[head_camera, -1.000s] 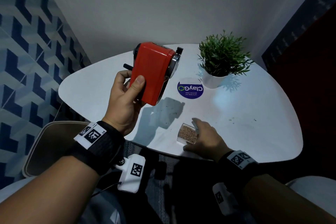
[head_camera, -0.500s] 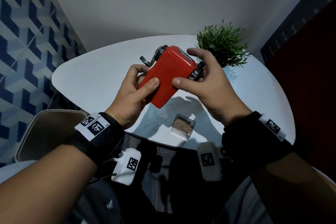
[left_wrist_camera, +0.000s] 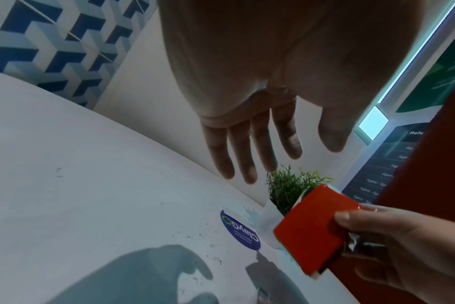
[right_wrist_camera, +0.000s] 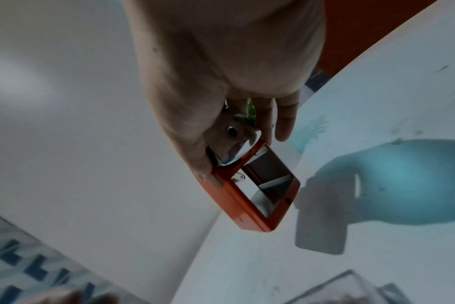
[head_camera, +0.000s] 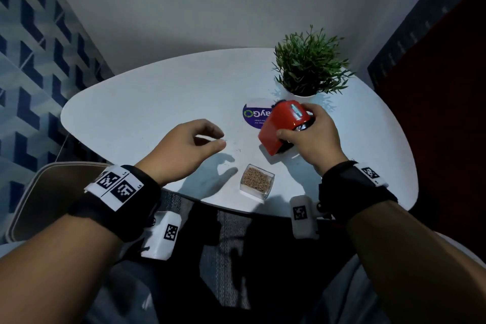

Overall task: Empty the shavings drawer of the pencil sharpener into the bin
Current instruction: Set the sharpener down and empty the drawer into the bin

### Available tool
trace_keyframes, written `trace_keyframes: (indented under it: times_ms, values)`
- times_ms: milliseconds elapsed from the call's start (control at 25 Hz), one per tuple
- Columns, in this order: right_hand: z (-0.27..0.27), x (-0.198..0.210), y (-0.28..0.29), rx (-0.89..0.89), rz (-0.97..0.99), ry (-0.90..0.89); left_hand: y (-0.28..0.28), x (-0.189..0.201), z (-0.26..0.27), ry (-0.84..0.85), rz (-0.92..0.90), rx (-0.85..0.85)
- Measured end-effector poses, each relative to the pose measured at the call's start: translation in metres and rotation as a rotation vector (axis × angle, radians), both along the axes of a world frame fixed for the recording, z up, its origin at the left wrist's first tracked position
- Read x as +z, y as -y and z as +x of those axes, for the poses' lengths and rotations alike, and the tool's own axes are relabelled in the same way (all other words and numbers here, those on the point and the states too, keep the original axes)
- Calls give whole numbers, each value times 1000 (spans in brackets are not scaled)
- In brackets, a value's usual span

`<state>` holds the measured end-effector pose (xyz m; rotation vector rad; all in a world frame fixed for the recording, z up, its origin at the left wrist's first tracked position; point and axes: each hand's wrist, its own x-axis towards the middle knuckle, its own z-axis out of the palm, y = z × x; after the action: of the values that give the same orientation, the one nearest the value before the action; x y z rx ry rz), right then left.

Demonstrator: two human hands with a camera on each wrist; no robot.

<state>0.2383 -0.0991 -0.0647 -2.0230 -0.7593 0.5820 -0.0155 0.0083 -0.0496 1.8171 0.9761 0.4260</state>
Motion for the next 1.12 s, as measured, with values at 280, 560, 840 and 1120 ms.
trace_keyframes:
  times_ms: [280, 560, 840, 1120]
  values:
    - [-8, -46, 15, -21, -159, 65, 12, -18, 7, -300, 193, -213]
    - [-8, -36, 29, 87, -253, 71, 17, -54, 33, -503, 285, -370]
    - [14, 18, 65, 218, -283, 173, 36, -87, 61, -532, 257, -451]
    - [22, 15, 85, 473, -422, 200, 34, -98, 55, -489, 255, -358]
